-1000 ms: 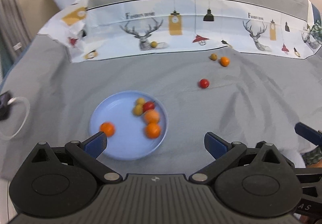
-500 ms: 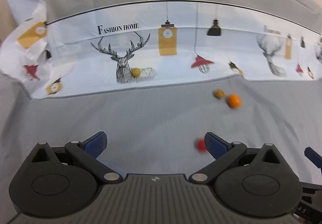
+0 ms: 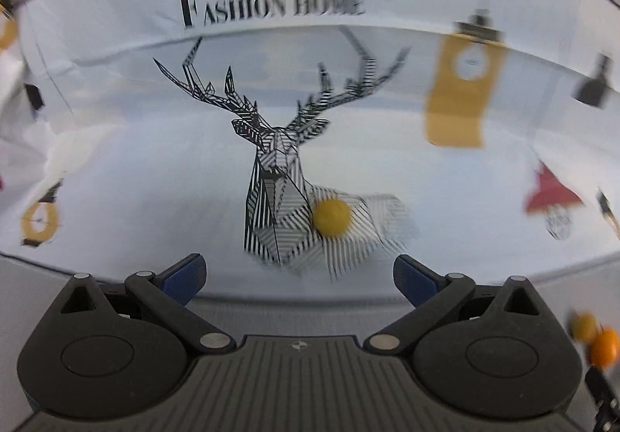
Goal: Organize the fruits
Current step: 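Grasp a small yellow fruit with the left tool while the right tool grasps a mandarin, then carry the yellow fruit and mandarin toward the blue plate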
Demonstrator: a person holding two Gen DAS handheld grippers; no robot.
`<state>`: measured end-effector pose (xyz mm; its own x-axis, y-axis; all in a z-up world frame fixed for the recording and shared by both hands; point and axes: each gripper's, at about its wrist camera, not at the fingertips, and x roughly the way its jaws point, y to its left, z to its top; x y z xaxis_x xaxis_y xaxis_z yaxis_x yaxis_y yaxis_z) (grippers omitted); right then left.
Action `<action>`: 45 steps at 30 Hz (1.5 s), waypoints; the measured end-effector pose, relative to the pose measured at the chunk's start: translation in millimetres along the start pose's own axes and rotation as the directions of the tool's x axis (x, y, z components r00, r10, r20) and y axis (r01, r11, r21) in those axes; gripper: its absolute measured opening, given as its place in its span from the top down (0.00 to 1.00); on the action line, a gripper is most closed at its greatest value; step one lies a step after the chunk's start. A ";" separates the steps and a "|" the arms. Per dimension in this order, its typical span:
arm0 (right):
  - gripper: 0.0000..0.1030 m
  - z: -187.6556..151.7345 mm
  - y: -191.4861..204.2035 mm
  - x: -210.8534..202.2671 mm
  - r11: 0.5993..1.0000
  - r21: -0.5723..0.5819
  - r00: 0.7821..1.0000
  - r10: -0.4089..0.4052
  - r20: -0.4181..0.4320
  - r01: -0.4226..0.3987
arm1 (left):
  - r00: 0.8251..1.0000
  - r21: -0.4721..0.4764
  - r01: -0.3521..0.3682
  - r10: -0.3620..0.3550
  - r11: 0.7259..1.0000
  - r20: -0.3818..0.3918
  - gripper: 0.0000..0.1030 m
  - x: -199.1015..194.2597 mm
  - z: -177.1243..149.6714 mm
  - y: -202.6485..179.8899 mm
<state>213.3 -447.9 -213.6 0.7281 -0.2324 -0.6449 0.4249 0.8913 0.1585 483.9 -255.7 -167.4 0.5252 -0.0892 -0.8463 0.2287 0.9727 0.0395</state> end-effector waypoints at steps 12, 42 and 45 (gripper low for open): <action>0.66 -15.6 2.0 17.2 0.996 -0.094 0.997 0.000 0.073 0.007 | 0.999 0.070 0.006 -0.008 0.998 0.034 0.74 18.4 15.4 -10.9; 0.65 -72.0 67.1 -352.1 0.946 0.019 0.943 0.321 0.089 -0.324 | 0.974 0.086 0.210 -0.217 0.974 0.072 0.74 -384.5 -244.9 69.5; 0.65 -86.7 88.9 -382.4 0.925 -0.018 0.923 0.379 0.072 -0.379 | 0.981 0.071 0.171 -0.176 0.983 0.082 0.74 -409.4 -280.8 99.3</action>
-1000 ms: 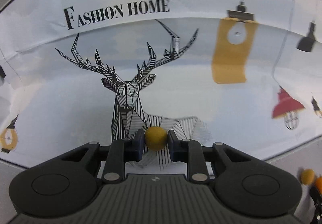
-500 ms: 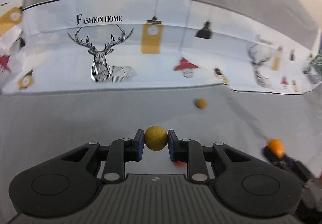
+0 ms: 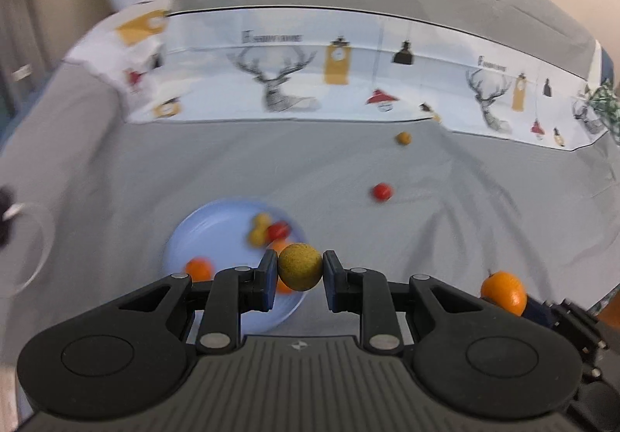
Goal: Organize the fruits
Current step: 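Carry the yellow fruit and mandarin toward the blue plate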
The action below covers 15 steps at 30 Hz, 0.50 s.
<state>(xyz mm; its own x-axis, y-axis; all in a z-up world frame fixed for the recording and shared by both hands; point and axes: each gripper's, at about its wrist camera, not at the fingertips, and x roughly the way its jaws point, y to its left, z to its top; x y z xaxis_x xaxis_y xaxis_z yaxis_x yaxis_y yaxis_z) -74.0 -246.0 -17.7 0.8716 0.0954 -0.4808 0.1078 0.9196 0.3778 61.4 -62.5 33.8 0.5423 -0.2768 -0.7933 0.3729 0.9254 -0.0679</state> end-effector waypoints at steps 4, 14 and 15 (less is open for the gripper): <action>0.65 -16.9 38.5 -22.2 0.997 -0.059 0.998 0.057 -0.012 -0.058 | 0.999 -0.028 -0.046 0.047 0.999 0.016 0.74 -34.8 -40.8 26.6; 0.65 -47.3 97.2 -64.0 0.975 -0.175 0.991 0.131 -0.034 -0.135 | 0.997 -0.104 -0.048 0.054 0.993 0.059 0.74 -84.1 -108.7 55.7; 0.65 -47.4 100.6 -67.7 0.974 -0.185 0.991 0.131 -0.028 -0.134 | 0.996 -0.106 -0.046 0.053 0.993 0.065 0.74 -86.9 -111.9 56.5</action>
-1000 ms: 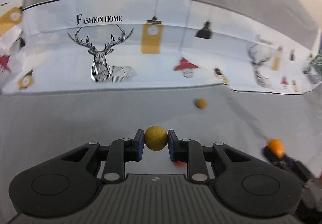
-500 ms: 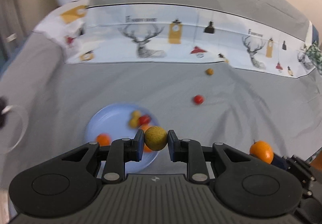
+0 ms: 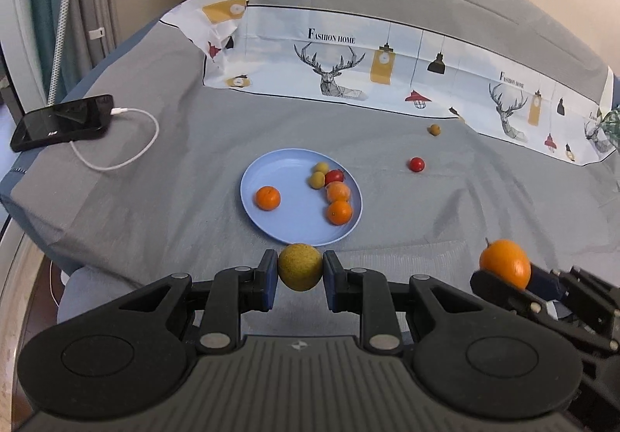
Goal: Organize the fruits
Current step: 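Carry the yellow fruit and mandarin toward the blue plate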
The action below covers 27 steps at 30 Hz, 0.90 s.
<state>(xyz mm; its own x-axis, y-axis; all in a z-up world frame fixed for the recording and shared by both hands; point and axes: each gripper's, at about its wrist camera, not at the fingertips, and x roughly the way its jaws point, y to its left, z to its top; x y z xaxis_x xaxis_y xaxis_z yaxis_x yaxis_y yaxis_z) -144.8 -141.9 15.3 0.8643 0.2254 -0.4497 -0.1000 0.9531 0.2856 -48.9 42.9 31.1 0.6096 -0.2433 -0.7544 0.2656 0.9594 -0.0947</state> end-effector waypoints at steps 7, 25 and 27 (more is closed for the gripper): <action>0.65 -0.4 14.6 -7.2 0.999 -0.045 1.000 -0.005 0.009 0.006 | 0.999 -0.003 0.011 -0.011 1.000 0.041 0.74 -12.8 -5.6 4.0; 0.65 2.4 25.3 3.1 0.996 -0.083 0.999 -0.020 -0.028 0.017 | 0.999 -0.032 0.036 -0.035 0.999 0.032 0.74 -6.2 -4.5 15.0; 0.65 3.3 25.5 5.5 0.996 -0.083 0.999 -0.021 -0.036 0.018 | 0.999 -0.034 0.037 -0.036 0.999 0.027 0.74 -3.7 -4.0 16.0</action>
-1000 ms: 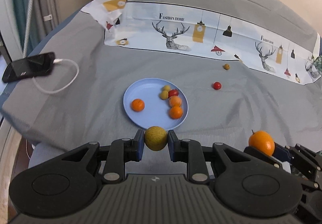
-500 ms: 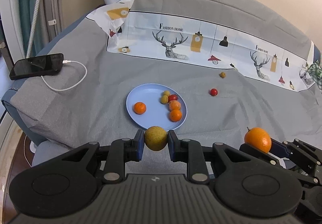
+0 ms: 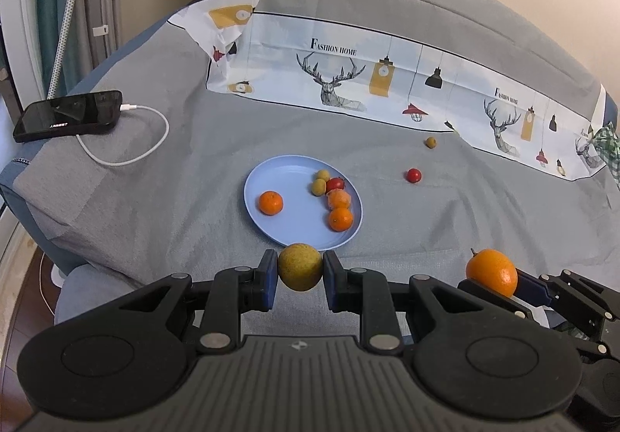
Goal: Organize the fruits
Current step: 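Carry the yellow fruit and mandarin toward the blue plate, then lower both tools over the plate and open them to drop the fruits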
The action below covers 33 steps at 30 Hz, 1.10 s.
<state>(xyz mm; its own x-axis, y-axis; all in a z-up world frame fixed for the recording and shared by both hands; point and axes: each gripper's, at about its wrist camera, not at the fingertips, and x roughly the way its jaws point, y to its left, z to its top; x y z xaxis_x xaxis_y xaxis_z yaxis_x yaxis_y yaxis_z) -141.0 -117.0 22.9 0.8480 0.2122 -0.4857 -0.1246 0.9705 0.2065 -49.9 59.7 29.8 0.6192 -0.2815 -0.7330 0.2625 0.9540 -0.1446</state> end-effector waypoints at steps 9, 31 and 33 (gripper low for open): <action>0.65 4.1 1.8 11.5 1.000 0.003 1.000 -0.001 -0.030 0.001 | 1.000 -0.008 -0.003 0.002 1.000 -0.013 0.74 12.2 5.2 5.3; 0.65 21.9 -9.6 77.4 0.998 0.058 0.994 0.017 -0.109 -0.010 | 0.999 -0.053 -0.026 0.024 0.998 -0.046 0.74 70.5 52.2 28.9; 0.65 25.4 -11.8 87.6 0.998 0.062 0.994 0.016 -0.112 -0.009 | 0.999 -0.057 -0.026 0.023 0.998 -0.047 0.74 78.7 59.2 30.5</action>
<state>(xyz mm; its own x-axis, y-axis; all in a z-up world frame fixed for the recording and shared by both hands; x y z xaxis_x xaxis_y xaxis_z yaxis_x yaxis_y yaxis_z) -52.1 -112.7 -0.5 0.7828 0.2389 -0.5746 -0.0998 0.9596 0.2630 50.6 60.6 7.1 0.5895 -0.2545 -0.7666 0.2042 0.9652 -0.1634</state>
